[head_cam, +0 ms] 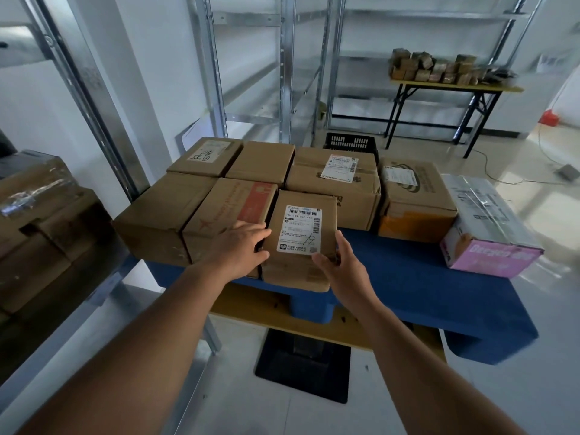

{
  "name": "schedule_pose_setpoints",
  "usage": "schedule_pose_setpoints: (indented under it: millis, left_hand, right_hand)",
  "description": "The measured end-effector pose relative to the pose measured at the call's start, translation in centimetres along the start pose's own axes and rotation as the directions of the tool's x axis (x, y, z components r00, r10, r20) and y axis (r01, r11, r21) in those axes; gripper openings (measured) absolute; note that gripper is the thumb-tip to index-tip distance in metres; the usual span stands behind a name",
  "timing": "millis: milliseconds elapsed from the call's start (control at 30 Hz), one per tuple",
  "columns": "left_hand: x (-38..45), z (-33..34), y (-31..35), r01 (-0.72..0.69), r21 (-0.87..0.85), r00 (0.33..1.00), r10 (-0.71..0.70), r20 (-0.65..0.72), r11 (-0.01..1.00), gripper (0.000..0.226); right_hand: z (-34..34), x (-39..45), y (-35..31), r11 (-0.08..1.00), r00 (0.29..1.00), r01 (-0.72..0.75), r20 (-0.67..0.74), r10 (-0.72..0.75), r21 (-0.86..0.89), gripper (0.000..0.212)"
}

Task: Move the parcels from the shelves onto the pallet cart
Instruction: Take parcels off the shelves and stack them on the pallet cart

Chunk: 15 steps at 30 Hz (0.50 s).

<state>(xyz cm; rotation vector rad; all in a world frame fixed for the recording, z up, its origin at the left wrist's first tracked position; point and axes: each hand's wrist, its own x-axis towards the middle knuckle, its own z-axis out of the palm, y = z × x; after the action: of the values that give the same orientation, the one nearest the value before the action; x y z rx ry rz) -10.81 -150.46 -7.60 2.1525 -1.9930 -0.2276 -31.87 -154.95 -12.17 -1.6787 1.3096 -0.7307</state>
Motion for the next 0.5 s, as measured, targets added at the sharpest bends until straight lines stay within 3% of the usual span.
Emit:
schedule_pose_setpoints:
  millis: [300, 500]
  left_hand:
    - [0.2, 0.4, -0.3, -0.006, 0.021, 0.999, 0.007, -0.036, 1.000, 0.053]
    - [-0.7, -0.4, 0.5, 0.026, -0.103, 0.999, -0.029, -0.028, 0.994, 0.060]
  right_hand:
    - [0.0, 0.3, 0.1, 1.000, 1.000, -0.018, 0.017, 0.018, 0.000, 0.075]
    - [-0.8, 0.9, -1.2, 0.986, 1.000, 0.016, -0.013, -0.018, -0.165, 0.068]
